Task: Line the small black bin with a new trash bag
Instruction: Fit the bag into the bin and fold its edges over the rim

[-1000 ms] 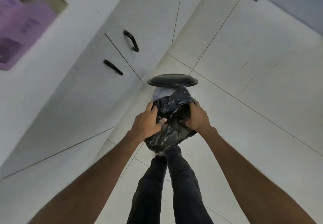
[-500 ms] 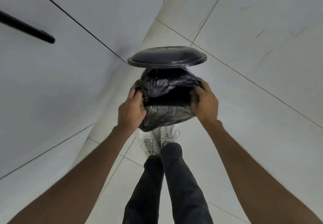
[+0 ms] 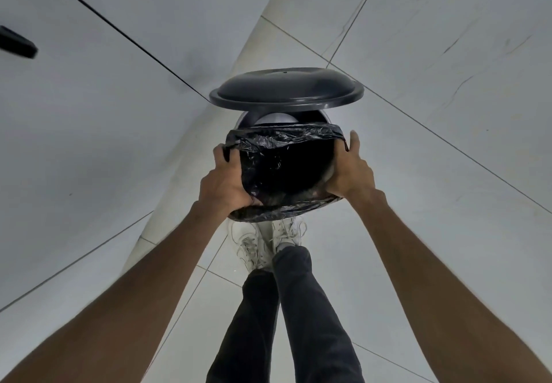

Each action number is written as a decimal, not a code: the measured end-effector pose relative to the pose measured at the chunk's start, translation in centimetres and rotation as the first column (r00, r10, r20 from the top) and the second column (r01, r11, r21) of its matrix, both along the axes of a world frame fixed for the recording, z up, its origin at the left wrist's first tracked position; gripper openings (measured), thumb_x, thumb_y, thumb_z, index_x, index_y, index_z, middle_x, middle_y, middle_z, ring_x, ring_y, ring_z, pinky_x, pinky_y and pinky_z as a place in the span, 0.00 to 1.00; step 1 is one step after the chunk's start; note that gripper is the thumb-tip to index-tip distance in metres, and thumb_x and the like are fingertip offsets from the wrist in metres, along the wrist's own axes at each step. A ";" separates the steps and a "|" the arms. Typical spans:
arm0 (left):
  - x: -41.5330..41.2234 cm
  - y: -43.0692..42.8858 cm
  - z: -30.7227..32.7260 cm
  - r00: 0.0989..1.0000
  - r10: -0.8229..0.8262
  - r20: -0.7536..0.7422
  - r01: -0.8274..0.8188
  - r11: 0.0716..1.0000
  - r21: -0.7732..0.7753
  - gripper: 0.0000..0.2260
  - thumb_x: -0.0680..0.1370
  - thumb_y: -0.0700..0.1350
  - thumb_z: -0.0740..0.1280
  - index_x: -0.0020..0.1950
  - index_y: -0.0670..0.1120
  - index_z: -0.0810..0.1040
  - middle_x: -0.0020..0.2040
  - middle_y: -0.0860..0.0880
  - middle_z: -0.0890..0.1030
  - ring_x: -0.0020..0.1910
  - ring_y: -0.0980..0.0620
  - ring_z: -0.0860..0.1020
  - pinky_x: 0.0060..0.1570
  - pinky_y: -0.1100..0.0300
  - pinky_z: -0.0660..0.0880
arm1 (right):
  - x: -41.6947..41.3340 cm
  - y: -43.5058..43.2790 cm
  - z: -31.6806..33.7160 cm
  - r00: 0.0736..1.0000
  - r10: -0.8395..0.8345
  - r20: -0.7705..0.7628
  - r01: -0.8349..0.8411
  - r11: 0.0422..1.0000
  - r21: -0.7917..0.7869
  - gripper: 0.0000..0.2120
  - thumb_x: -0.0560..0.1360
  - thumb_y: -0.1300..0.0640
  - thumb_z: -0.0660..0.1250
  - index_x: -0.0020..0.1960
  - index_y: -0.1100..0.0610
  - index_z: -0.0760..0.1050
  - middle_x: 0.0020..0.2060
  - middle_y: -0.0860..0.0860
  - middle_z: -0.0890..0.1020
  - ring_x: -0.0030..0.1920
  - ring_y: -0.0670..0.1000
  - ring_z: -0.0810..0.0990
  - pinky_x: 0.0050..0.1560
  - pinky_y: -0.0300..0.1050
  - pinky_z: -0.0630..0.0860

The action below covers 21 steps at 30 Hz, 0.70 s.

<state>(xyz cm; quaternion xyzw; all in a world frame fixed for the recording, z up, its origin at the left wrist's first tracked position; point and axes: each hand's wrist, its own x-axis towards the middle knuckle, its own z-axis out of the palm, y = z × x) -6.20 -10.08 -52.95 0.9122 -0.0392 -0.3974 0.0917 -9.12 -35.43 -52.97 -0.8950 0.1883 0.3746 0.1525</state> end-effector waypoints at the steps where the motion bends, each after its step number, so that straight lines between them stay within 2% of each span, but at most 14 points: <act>1: -0.2 0.1 -0.5 1.000 -0.003 0.018 0.003 1.000 -0.006 0.50 0.60 0.55 0.84 0.73 0.46 0.60 0.75 0.44 0.55 0.41 0.43 0.78 0.40 0.51 0.78 | 0.1 0.0 -0.4 1.000 0.022 -0.006 -0.023 1.000 -0.013 0.51 0.63 0.57 0.82 0.77 0.52 0.55 0.83 0.57 0.42 0.50 0.67 0.83 0.41 0.49 0.73; 3: -0.7 0.4 -1.8 0.997 0.002 0.071 -0.001 1.000 -0.008 0.49 0.60 0.48 0.84 0.72 0.47 0.58 0.74 0.44 0.54 0.38 0.47 0.75 0.34 0.54 0.73 | 0.1 -0.2 -1.5 0.998 0.058 -0.004 -0.058 0.998 -0.029 0.54 0.62 0.57 0.82 0.77 0.50 0.52 0.82 0.58 0.40 0.47 0.65 0.82 0.39 0.49 0.74; 6: -1.2 0.6 -4.2 0.989 0.052 0.141 -0.048 0.998 -0.031 0.51 0.58 0.44 0.85 0.73 0.48 0.58 0.73 0.42 0.57 0.42 0.46 0.75 0.33 0.54 0.73 | -0.5 -0.5 -4.0 0.996 0.070 0.052 -0.067 0.996 -0.053 0.57 0.61 0.59 0.82 0.78 0.48 0.49 0.82 0.59 0.41 0.50 0.64 0.80 0.37 0.50 0.75; 9: -1.3 0.4 -6.2 0.979 0.098 0.177 -0.087 0.994 -0.069 0.49 0.58 0.44 0.84 0.72 0.46 0.59 0.72 0.40 0.58 0.48 0.38 0.78 0.37 0.49 0.77 | -1.3 -0.4 -6.1 0.987 0.065 0.148 -0.049 0.993 -0.112 0.52 0.63 0.63 0.81 0.76 0.48 0.53 0.82 0.59 0.45 0.53 0.65 0.79 0.35 0.50 0.73; 12: -1.1 0.5 -7.8 0.958 0.133 0.253 -0.120 0.991 -0.066 0.46 0.60 0.38 0.82 0.71 0.46 0.61 0.72 0.39 0.60 0.47 0.37 0.78 0.34 0.49 0.75 | -1.4 -0.7 -7.2 0.967 0.076 0.244 -0.037 0.986 -0.160 0.44 0.67 0.61 0.80 0.74 0.49 0.58 0.82 0.59 0.47 0.56 0.66 0.76 0.36 0.52 0.74; 14: -0.8 1.0 -8.6 0.941 0.124 0.314 -0.115 0.992 -0.045 0.43 0.61 0.41 0.81 0.70 0.45 0.62 0.72 0.39 0.62 0.49 0.35 0.78 0.38 0.45 0.77 | -1.0 -1.2 -7.6 0.946 0.091 0.310 -0.028 0.979 -0.202 0.34 0.72 0.61 0.76 0.71 0.49 0.62 0.82 0.60 0.49 0.57 0.66 0.76 0.38 0.53 0.75; 15: -0.5 1.4 -8.8 0.937 0.132 0.324 -0.125 0.991 -0.042 0.42 0.62 0.43 0.81 0.70 0.46 0.63 0.72 0.39 0.62 0.51 0.33 0.77 0.41 0.43 0.78 | -0.7 -1.5 -7.7 0.938 0.099 0.332 -0.027 0.976 -0.215 0.32 0.74 0.60 0.74 0.72 0.48 0.62 0.82 0.60 0.50 0.57 0.67 0.75 0.39 0.53 0.75; 17: 0.2 2.3 -9.1 0.944 0.167 0.284 -0.155 0.986 -0.063 0.40 0.63 0.46 0.80 0.70 0.47 0.65 0.71 0.40 0.63 0.56 0.32 0.76 0.46 0.40 0.79 | -0.1 -2.1 -7.8 0.932 0.125 0.341 -0.053 0.976 -0.212 0.35 0.75 0.57 0.72 0.76 0.46 0.60 0.81 0.61 0.52 0.58 0.68 0.75 0.43 0.56 0.77; 21: 2.1 4.1 -9.5 0.977 0.190 0.095 -0.171 0.969 -0.181 0.31 0.66 0.44 0.78 0.66 0.43 0.71 0.65 0.40 0.64 0.59 0.35 0.75 0.55 0.43 0.79 | 0.8 -3.5 -7.9 0.950 0.154 0.273 -0.127 0.985 -0.114 0.44 0.65 0.53 0.80 0.76 0.49 0.62 0.79 0.61 0.55 0.63 0.69 0.72 0.54 0.61 0.80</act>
